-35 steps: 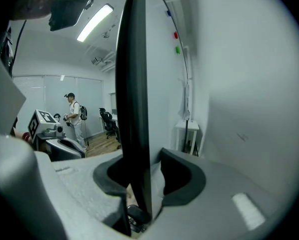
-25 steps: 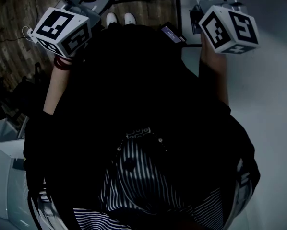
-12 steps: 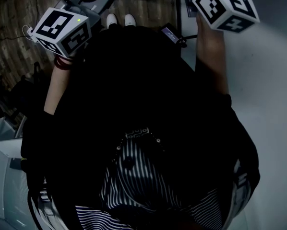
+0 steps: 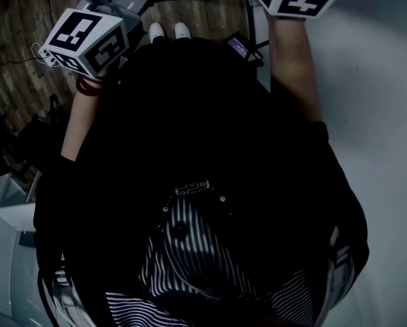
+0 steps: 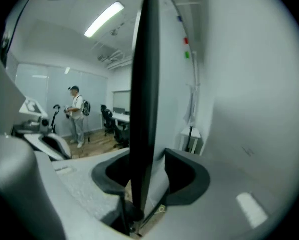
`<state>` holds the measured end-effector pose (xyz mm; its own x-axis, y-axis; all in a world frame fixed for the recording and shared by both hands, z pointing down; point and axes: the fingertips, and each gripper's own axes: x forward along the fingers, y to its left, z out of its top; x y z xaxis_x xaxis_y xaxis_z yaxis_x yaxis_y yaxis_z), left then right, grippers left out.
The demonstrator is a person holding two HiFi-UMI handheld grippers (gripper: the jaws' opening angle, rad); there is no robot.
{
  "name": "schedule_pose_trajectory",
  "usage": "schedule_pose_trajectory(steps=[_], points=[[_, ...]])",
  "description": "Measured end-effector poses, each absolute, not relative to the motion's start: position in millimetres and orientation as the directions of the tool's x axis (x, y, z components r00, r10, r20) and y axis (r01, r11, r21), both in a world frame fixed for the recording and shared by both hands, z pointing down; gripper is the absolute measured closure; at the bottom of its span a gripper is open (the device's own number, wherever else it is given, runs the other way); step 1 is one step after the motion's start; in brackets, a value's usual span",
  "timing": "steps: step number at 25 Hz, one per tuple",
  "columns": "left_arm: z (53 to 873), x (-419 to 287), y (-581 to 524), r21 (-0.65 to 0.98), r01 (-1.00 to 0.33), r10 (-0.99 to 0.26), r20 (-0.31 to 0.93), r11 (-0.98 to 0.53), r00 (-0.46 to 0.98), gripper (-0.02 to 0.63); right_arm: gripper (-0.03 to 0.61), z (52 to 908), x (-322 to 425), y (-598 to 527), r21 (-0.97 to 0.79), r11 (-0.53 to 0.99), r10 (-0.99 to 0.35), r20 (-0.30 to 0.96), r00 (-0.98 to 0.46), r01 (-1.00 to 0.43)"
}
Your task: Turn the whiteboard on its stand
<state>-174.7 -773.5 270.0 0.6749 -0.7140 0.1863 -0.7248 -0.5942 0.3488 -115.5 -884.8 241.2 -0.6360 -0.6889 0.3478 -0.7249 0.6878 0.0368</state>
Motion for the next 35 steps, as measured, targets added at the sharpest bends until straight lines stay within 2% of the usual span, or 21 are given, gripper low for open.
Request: schedule_pose_trajectory(steps=[3,9,13,14,15,18,22,25,35], points=[[265,-172,-777,0.341,-0.714,-0.706,0.172,-0.611,0.686,0.611,0.383,246,-115,-870,0.034,0.746,-0.626,0.376,-0.683,-0.665],[257,-153,-787,0.315,-0.703,-0.696,0.155,-0.638,0.701,0.611,0.383,237,-77,-855,-0.047,0.768,-0.598,0.303,-0.742,-0.638],[244,-153,-783,0.292,-0.693,-0.687,0.141,-0.659,0.712,0.611,0.385,236,-64,-842,-0.03,0.742,-0.622,0.342,-0.704,-0.67],[247,-152,-784,0.29,-0.696,-0.69,0.143,-0.657,0.71,0.611,0.39,240,-61,-839,-0.023,0.739,-0.624,0.355,-0.696,-0.673],[251,-151,-788,0.289,-0.699,-0.693,0.143,-0.654,0.707,0.611,0.422,246,-59,-836,-0.033,0.748,-0.612,0.353,-0.707,-0.663],[259,-140,-793,0.283,-0.702,-0.697,0.135,-0.654,0.704,0.611,0.577,259,-58,-819,-0.116,0.794,-0.542,0.311,-0.78,-0.597],[258,-111,-785,0.276,-0.703,-0.696,0.14,-0.656,0.704,0.611,0.578,275,-38,-790,-0.173,0.79,-0.522,0.316,-0.792,-0.589],[259,-98,-778,0.271,-0.71,-0.706,0.13,-0.65,0.696,0.611,0.578,277,-27,-780,-0.245,0.765,-0.538,0.265,-0.8,-0.596],[262,-166,-819,0.28,-0.749,-0.75,0.13,-0.6,0.649,0.611,0.577,268,-102,-827,-0.241,0.808,-0.491,0.23,-0.84,-0.538]])
